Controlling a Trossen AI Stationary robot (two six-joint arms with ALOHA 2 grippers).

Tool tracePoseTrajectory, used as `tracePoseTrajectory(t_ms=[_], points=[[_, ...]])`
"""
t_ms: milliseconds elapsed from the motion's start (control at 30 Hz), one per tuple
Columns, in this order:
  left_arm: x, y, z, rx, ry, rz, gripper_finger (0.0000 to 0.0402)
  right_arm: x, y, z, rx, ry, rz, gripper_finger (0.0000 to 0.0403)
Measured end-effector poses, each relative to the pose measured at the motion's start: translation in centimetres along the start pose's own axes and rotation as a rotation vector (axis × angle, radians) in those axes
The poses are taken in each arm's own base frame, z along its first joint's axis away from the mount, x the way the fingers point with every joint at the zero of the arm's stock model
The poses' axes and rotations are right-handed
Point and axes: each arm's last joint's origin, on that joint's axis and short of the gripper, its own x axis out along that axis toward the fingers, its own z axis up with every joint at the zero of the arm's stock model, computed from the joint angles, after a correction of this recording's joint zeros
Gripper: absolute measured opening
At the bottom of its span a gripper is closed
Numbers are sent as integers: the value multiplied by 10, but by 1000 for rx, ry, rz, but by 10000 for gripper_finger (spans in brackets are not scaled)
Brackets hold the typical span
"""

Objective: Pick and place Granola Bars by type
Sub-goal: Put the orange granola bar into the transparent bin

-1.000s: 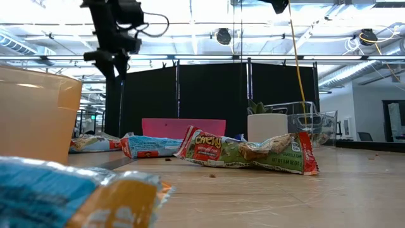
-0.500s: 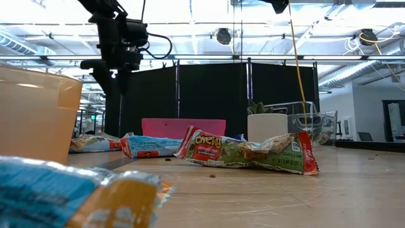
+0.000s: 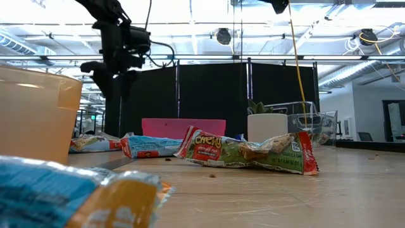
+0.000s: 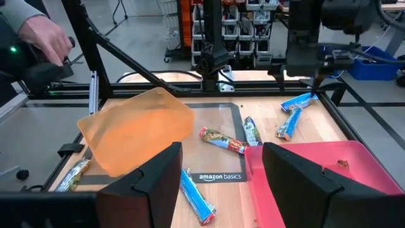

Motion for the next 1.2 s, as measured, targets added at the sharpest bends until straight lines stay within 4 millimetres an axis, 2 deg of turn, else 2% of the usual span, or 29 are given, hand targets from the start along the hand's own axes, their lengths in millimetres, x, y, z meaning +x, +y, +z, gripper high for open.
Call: tracePoseTrajectory(t_ms=[333,567,867,967,1200], points=[[38,10,4,-24,75,-120,294,0,0,0,24,4,0,212],[63,19,-5,-100,131,-201,294,0,0,-1,26,6,0,212],[66,30,-31,-214,177,-188,294,0,0,-6,14,63,-1,212],[69,31,-30,-195,132,-183,294,0,0,-6,7,64,-1,212],[81,20,-29,-123,155,-212,294,0,0,-6,5,64,-1,212]])
